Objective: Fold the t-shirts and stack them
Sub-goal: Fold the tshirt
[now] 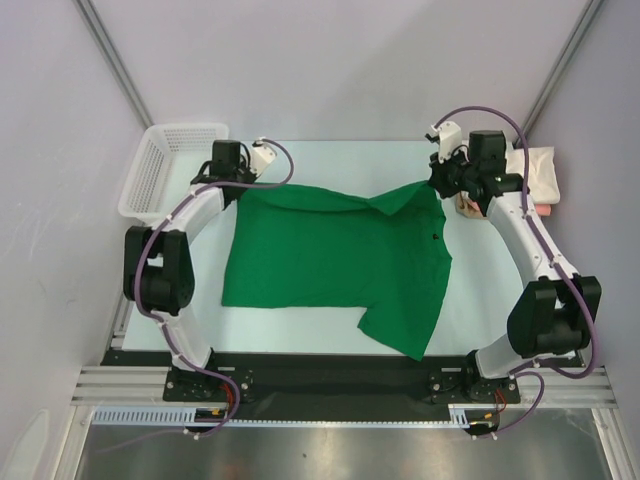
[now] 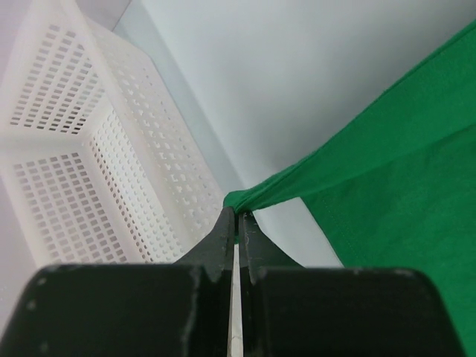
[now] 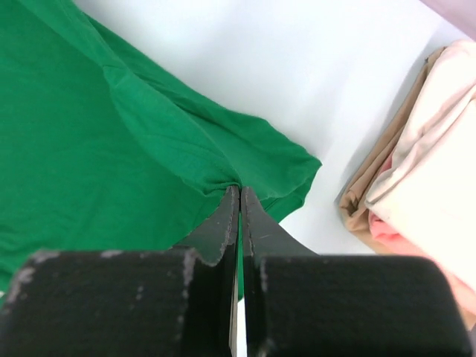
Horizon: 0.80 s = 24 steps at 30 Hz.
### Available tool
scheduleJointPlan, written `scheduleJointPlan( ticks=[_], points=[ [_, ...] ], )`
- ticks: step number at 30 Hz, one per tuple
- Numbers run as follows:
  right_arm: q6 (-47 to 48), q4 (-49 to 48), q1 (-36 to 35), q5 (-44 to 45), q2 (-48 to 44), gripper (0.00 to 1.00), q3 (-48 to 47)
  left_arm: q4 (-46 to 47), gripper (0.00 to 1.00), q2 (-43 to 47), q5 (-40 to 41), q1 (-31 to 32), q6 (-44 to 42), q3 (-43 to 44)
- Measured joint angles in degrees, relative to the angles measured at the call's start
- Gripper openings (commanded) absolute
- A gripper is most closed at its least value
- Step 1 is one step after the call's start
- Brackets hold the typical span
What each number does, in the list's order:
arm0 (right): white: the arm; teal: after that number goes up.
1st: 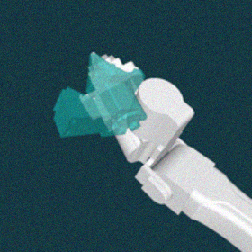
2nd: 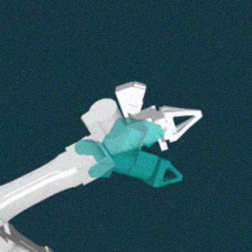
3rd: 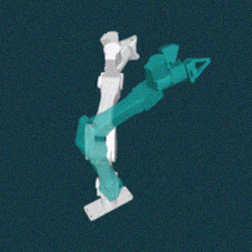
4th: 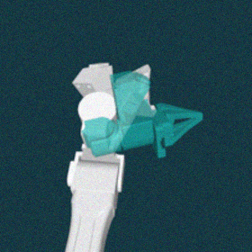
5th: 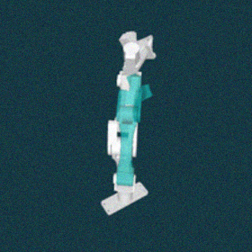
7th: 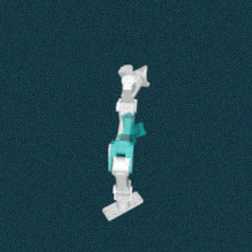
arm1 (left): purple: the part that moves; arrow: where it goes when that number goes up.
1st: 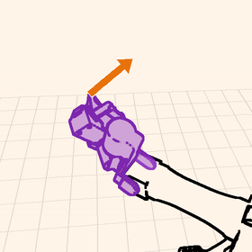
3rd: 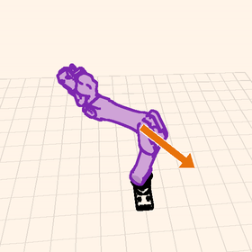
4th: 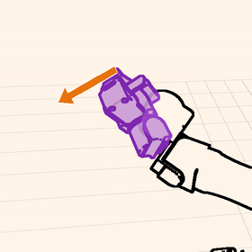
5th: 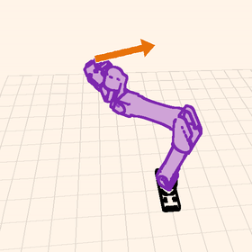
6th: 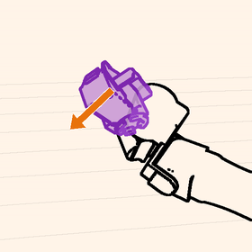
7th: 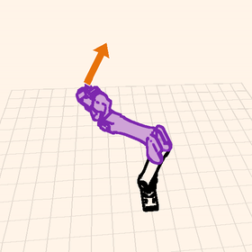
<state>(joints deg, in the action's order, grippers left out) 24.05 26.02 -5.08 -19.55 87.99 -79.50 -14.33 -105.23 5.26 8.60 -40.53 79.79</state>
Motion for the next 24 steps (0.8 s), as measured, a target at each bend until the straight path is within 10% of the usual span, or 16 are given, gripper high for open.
scheduleJointPlan(
  ticks=[24],
  points=[
    [0.15,8.59,-0.83,-2.29,-9.77,0.00,15.74,-1.60,0.01,8.39,-2.51,0.00,-0.48,-17.46]
  ],
)
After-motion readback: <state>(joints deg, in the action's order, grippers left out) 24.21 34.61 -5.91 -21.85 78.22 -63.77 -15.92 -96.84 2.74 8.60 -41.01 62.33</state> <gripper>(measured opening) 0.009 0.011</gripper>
